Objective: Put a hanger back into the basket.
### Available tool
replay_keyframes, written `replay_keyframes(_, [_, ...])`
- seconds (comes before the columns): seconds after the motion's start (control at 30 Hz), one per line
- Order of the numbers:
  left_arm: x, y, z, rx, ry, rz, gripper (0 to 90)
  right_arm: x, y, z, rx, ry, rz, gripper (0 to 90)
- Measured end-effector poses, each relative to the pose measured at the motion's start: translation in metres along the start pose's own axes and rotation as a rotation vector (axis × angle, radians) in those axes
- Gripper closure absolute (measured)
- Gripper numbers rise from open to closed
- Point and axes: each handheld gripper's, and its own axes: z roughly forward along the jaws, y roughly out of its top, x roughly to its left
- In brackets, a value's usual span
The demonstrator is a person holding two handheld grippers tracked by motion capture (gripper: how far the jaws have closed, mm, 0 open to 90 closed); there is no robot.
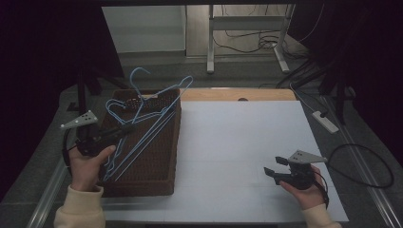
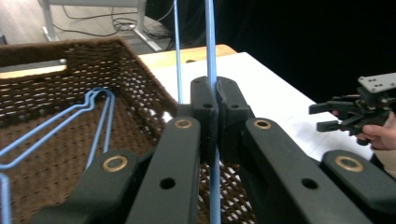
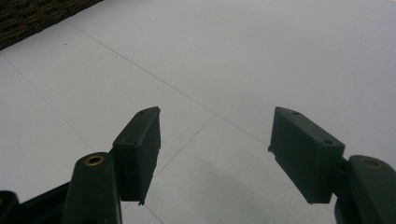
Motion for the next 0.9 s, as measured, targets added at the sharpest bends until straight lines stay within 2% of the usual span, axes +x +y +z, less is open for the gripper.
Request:
replay_keyframes(0.17, [0.013,-0.003,-0.006,-0.004,0.029,-0.012,87.1,0.001,0.000,0.001,0.009,0.000,-0.004,34.4])
replay_keyframes(0.33, [0.022,-0.007,-0.005,0.009,0.034,-0.023,87.1,0.001,0.000,0.001,0.009,-0.005,-0.005,34.3])
replay_keyframes(0.6, [0.037,-0.013,-0.004,0.032,0.074,-0.044,87.1,0.001,0.000,0.002,0.013,-0.006,-0.007,34.3])
replay_keyframes(0.9, [0.048,-0.018,-0.001,0.073,0.083,-0.046,87.1,0.001,0.000,0.001,0.012,-0.006,-0.008,34.2])
